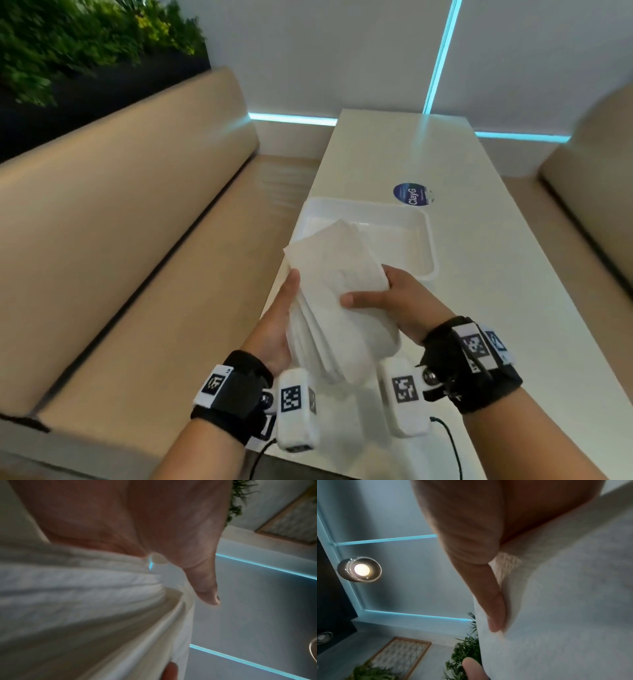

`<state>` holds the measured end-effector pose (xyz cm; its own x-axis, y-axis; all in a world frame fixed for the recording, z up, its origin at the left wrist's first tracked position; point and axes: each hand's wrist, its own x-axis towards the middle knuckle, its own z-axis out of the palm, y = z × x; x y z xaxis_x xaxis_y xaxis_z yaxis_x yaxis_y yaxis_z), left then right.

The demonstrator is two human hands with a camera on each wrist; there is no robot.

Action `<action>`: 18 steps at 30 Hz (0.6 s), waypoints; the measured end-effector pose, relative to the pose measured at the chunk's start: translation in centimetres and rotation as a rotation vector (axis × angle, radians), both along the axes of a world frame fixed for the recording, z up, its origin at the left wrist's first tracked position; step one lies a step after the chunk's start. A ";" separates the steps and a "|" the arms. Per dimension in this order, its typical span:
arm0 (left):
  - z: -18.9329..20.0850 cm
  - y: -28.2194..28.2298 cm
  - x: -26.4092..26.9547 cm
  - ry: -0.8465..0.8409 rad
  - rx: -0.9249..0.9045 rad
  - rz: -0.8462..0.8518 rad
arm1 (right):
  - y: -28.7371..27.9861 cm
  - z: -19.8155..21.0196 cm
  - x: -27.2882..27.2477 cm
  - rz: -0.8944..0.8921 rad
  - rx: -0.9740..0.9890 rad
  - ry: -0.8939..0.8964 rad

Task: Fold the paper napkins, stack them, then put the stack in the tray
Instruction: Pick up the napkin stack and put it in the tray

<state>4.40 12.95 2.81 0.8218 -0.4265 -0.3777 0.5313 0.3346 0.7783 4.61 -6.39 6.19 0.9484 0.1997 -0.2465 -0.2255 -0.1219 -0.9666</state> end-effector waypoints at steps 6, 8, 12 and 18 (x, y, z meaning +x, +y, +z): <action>0.6 -3.5 2.7 0.035 -0.293 -0.044 | -3.2 0.9 4.2 0.014 -0.005 -0.077; 1.0 -4.6 4.5 -0.046 -0.230 0.043 | -4.4 1.1 6.0 -0.007 -0.047 -0.080; 2.7 -6.7 8.1 -0.171 -0.039 0.227 | -5.7 1.2 9.0 -0.128 -0.136 -0.041; 1.4 -9.8 10.6 -0.142 0.134 0.361 | -5.1 1.2 10.9 -0.205 -0.049 -0.043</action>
<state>15.01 3.13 4.17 0.9577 -0.0561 -0.2821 0.2823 0.3708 0.8847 15.52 -11.52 7.35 0.9777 -0.0096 -0.2097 -0.2093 -0.1245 -0.9699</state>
